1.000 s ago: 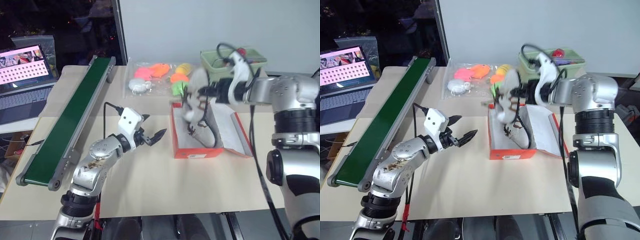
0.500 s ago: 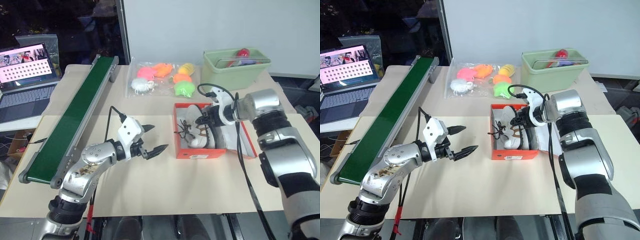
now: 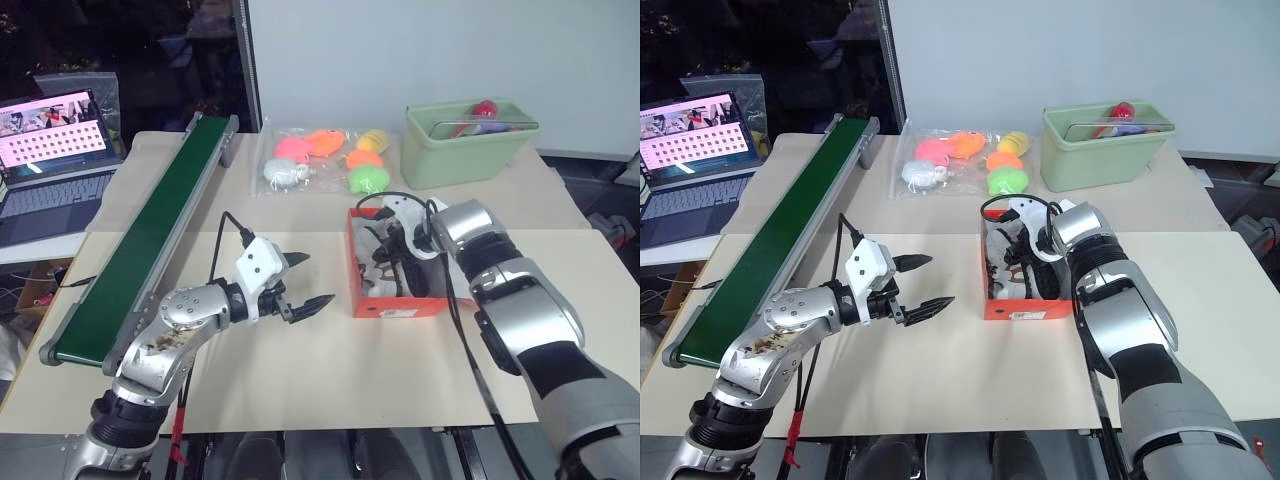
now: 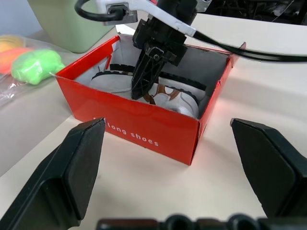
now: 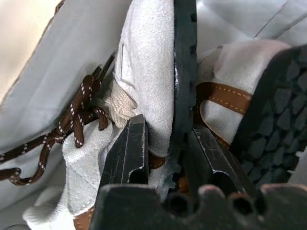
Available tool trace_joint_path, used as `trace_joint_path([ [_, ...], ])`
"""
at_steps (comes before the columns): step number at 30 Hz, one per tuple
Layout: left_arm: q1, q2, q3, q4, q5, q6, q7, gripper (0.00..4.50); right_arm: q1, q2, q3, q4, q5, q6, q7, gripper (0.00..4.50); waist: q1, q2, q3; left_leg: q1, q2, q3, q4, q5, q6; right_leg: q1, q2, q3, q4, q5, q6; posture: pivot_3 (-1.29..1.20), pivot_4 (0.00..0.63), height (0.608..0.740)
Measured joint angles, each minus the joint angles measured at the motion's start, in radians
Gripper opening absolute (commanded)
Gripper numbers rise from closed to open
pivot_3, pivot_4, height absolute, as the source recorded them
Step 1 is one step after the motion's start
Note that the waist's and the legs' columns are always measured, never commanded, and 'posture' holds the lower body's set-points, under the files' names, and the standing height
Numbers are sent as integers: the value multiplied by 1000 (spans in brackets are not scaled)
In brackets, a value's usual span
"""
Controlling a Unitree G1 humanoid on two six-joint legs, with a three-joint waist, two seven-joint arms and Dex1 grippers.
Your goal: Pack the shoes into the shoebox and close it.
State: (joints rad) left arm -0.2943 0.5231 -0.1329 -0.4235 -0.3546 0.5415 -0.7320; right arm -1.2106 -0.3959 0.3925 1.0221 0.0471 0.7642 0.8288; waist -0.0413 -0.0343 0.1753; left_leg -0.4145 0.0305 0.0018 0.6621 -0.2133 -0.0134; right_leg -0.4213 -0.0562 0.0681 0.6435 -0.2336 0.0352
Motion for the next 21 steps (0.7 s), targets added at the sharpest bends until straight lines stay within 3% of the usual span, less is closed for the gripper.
trace_joint_path([
  [7,-1,2,-1,1,0,0,-6,4462,19,-26,30,-32,-76,-52,71,1170,4,0,0,0,0,0,0,0,0,-1,0,0,0,0,0,0,150,729],
  [17,-2,30,-24,10,13,-13,-45,4462,78,17,-31,-217,-65,210,113,1170,-5,-1,-1,0,1,0,0,0,0,-1,1,0,0,0,0,0,150,729],
  [18,-3,30,-24,11,14,-13,-45,4500,87,14,-42,-233,-64,223,112,1750,-4,-1,-1,0,1,-1,0,0,0,-1,1,0,0,0,0,0,150,729],
  [19,-3,30,-24,13,16,-14,-45,4500,90,14,-54,-234,-61,234,110,1911,-4,-1,-2,0,1,0,0,0,0,-1,1,0,0,0,0,0,150,729],
  [21,-4,30,-24,23,21,-15,-45,4500,109,20,-98,-226,-41,266,84,2671,-4,-1,-2,0,1,0,0,0,0,-1,1,0,0,0,0,0,150,729],
])
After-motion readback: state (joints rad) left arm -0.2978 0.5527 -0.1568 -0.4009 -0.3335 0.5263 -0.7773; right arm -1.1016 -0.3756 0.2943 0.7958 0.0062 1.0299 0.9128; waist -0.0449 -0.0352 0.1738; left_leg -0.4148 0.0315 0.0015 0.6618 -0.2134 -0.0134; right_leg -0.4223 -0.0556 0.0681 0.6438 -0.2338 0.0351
